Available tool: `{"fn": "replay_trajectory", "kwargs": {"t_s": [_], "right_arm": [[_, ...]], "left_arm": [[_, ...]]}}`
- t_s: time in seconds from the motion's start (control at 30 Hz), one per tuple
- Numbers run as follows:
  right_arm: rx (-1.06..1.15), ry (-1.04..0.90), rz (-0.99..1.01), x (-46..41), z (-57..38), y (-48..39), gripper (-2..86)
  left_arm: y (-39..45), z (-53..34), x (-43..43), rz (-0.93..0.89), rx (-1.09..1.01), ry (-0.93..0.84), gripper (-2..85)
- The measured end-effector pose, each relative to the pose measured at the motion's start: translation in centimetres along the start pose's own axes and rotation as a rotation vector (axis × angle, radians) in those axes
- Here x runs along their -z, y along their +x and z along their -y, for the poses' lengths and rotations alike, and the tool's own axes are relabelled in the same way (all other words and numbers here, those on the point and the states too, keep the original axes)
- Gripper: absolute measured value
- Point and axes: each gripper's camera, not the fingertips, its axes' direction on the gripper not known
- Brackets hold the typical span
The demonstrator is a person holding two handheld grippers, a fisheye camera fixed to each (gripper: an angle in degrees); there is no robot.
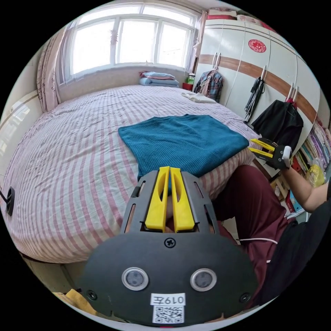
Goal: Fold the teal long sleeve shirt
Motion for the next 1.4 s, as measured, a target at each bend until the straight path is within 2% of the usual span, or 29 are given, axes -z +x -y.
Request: {"fn": "replay_trajectory", "kwargs": {"t_s": [0.23,0.5,0.63,0.77,0.87,1.0,1.07,1.2,1.4], "right_arm": [[-0.156,-0.057,0.124,-5.8,-2.8,2.8,5.8],[-0.306,-0.109,0.278,-10.6,-4.8,6.1,2.6],[-0.446,-0.112,0.409,-13.2,-6.6,9.0,2.4],[-0.420,-0.118,0.378,-14.6,-6.9,9.2,2.3],[-0.425,-0.123,0.362,-15.8,-7.2,9.6,2.4],[-0.535,-0.095,0.392,-17.6,-8.5,11.2,3.0],[-0.537,-0.086,0.372,-17.9,-8.6,11.4,3.1],[-0.550,-0.102,0.317,-18.0,-9.0,12.9,1.7],[-0.825,-0.095,0.202,-17.6,-11.5,17.6,-0.8]], "left_arm": [[-4.3,-0.7,-4.3,0.085,0.102,-0.131,1.2],[-6.8,-2.3,-5.5,0.078,0.110,-0.095,1.1],[-8.3,-3.1,-4.4,0.117,0.162,0.000,0.9],[-12.0,-4.4,-3.2,0.041,0.355,0.130,1.0],[-13.7,-4.1,-4.3,-0.029,0.412,0.119,1.2],[-14.7,-3.1,-5.6,0.076,0.478,0.064,1.1],[-14.5,-2.1,-4.7,0.054,0.466,0.204,1.1],[-13.5,1.2,-4.4,0.059,0.409,0.295,1.0],[-14.0,5.2,-6.4,0.128,0.372,0.410,0.8]]}}
